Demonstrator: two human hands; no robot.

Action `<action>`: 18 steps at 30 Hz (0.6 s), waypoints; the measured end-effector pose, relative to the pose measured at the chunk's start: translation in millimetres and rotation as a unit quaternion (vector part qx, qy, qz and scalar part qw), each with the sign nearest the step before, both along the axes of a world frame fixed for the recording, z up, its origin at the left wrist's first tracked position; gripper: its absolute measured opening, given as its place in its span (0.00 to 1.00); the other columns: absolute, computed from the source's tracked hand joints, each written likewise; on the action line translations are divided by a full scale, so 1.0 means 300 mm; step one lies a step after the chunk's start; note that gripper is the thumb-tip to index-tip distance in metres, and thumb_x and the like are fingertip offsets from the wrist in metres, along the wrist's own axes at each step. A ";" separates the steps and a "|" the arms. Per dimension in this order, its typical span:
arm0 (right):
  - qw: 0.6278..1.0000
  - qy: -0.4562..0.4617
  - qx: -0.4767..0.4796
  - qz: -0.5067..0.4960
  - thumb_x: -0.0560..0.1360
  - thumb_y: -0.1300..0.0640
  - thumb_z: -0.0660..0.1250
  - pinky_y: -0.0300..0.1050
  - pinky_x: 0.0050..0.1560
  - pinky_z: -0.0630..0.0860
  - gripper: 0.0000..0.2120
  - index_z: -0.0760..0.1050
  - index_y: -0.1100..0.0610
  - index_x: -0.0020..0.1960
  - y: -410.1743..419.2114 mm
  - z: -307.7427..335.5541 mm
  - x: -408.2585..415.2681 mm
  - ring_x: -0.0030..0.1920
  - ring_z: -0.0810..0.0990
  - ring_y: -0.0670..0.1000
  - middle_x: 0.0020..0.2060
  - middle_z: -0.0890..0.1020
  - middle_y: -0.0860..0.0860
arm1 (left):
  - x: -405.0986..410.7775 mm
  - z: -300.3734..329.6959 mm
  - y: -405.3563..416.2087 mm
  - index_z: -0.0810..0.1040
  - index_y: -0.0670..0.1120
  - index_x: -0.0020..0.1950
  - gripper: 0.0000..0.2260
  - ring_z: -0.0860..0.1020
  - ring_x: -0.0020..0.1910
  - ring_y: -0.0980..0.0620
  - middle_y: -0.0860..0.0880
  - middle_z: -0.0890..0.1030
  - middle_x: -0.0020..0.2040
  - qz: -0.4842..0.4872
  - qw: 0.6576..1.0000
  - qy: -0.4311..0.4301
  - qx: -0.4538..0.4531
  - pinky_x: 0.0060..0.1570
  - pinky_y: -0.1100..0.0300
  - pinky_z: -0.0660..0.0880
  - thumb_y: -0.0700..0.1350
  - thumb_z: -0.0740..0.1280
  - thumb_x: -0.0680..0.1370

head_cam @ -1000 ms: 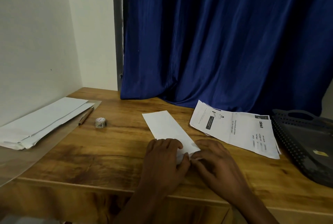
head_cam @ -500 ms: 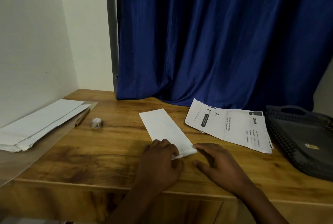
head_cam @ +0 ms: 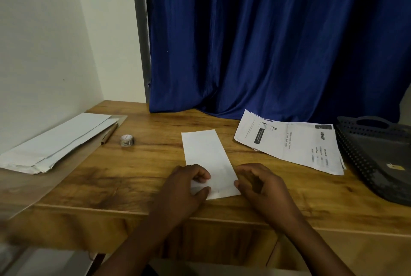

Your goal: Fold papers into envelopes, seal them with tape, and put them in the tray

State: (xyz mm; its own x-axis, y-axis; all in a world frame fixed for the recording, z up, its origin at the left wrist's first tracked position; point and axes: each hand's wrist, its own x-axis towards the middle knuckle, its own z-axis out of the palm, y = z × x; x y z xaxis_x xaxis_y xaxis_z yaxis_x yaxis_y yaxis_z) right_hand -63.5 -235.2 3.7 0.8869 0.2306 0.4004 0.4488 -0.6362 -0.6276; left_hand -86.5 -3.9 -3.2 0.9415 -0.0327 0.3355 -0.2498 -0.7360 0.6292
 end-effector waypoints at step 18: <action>0.924 -0.055 -0.367 0.090 0.76 0.24 0.45 0.57 0.78 0.51 0.43 0.50 0.50 0.82 0.090 -0.042 -0.111 0.80 0.47 0.48 0.80 0.50 0.47 | 0.000 -0.035 -0.009 0.73 0.58 0.66 0.14 0.73 0.65 0.61 0.60 0.77 0.64 -0.031 0.991 -0.071 0.107 0.70 0.58 0.69 0.55 0.63 0.80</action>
State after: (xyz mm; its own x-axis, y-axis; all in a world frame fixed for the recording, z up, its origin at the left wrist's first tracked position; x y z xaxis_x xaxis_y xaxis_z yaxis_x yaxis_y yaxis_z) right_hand -96.7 -208.3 -8.8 0.7704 0.6165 0.1627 0.6248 -0.7808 0.0000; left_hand -86.4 -6.7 -13.8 0.8792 -0.1745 0.4433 -0.3741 -0.8291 0.4156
